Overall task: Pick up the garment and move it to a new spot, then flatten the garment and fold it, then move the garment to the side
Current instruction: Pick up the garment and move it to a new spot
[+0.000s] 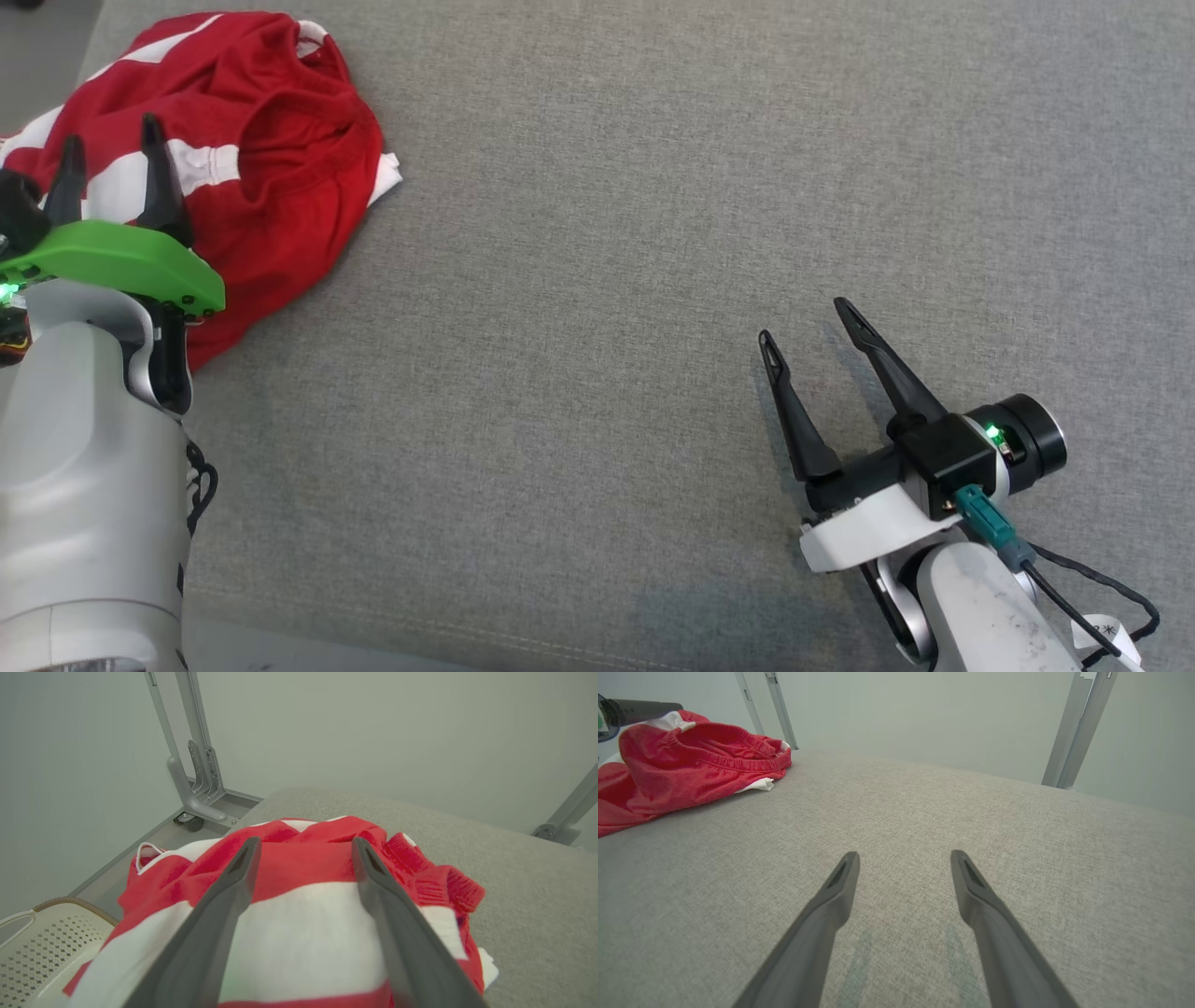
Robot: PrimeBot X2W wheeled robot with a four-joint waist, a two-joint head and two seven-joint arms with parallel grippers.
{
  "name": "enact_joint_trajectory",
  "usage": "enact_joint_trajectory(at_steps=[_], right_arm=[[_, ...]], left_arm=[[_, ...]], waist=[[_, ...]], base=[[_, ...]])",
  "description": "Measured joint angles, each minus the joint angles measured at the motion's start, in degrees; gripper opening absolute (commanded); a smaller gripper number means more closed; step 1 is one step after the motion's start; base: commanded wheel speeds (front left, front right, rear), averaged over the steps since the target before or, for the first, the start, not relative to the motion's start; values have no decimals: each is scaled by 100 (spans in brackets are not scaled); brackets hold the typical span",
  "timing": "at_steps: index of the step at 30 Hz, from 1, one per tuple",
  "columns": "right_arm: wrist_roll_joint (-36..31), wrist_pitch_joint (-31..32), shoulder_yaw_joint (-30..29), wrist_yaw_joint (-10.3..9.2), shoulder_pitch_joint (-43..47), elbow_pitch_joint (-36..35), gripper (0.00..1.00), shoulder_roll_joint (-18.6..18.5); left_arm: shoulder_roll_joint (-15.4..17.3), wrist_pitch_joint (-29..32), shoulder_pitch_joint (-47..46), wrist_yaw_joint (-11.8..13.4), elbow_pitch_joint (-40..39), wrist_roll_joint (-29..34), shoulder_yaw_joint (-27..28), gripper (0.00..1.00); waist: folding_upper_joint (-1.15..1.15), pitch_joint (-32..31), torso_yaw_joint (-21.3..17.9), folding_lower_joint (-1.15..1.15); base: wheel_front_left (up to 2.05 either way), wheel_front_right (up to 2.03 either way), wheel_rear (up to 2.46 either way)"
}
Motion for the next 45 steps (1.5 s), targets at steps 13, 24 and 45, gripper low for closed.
enact_joint_trajectory(at_steps=[13, 24, 45], right_arm=[[-1, 1, 191, 0, -315, 45, 100, 2], [163, 1, 265, 0, -336, 170, 100, 1], [886, 1, 234, 0, 720, 176, 100, -1]], left_arm=[[118, 1168, -1015, 125, 2086, -26, -257, 100], [101, 461, -837, 179, 2230, -160, -219, 0], [311, -25, -615, 27, 1031, -11, -568, 0]], waist=[[0, 334, -74, 0], [0, 48, -75, 0], [0, -1783, -191, -1]], base=[[0, 0, 0], [0, 0, 0], [0, 0, 0]])
